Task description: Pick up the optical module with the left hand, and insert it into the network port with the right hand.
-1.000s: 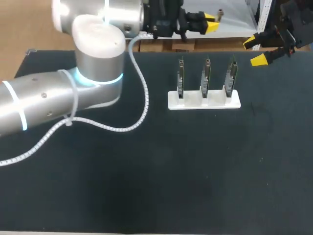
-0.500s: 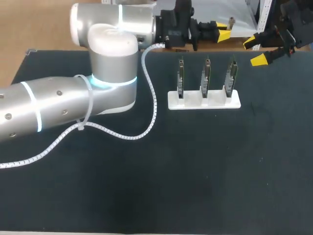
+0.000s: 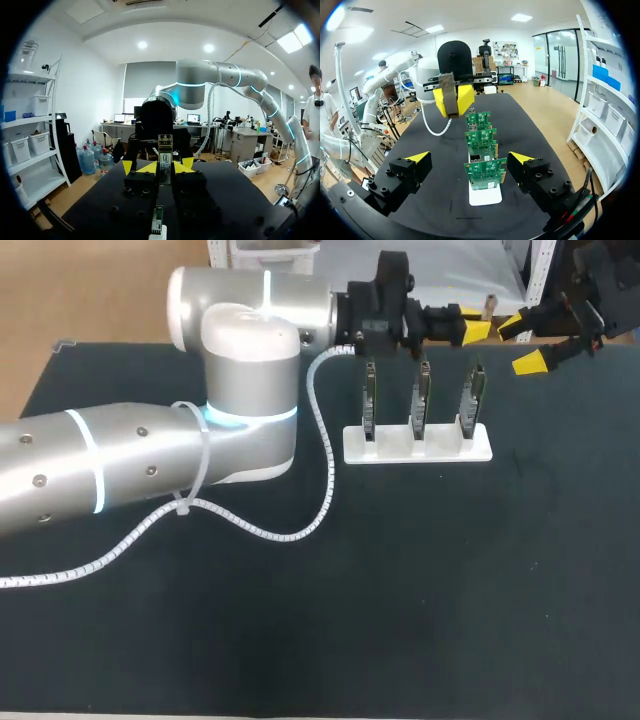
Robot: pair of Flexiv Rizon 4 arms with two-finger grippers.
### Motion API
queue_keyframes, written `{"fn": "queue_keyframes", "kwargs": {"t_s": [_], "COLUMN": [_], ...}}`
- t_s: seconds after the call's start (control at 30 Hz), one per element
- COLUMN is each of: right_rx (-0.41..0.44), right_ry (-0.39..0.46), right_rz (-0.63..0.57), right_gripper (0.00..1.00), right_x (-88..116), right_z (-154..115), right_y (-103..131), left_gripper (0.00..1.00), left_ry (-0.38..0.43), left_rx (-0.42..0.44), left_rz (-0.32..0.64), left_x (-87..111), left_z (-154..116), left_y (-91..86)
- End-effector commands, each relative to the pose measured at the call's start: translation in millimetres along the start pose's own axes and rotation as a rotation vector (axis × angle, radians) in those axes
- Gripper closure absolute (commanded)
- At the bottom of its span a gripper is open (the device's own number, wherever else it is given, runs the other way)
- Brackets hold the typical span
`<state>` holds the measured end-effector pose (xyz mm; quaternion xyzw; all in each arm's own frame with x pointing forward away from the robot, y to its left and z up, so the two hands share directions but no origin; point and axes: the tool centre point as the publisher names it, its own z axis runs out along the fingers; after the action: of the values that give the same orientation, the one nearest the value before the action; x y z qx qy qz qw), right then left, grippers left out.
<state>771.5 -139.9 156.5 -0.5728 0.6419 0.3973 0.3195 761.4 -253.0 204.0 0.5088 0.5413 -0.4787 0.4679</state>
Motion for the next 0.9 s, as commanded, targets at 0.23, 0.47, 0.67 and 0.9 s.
{"fn": "queue_keyframes", "kwargs": {"t_s": [0.23,0.47,0.67,0.9], "right_rx": [0.004,0.004,0.004,0.004], "right_ry": [-0.001,-0.001,-0.001,-0.001], "right_rz": [-0.002,-0.002,-0.002,-0.002], "right_gripper": [0.00,0.00,0.00,0.00], "right_x": [0,0,0,0], "right_z": [0,0,0,0], "right_y": [2,2,2,2], "left_gripper": [1.00,1.00,1.00,1.00], "left_ry": [0.002,0.004,-0.002,-0.004], "left_rx": [0.016,0.010,0.012,0.004], "left_rz": [-0.029,-0.034,-0.055,-0.063], "left_x": [11.7,15.5,19.8,22.4], "left_z": [10,13,16,19], "left_y": [3.4,4.5,4.7,6.4]}}
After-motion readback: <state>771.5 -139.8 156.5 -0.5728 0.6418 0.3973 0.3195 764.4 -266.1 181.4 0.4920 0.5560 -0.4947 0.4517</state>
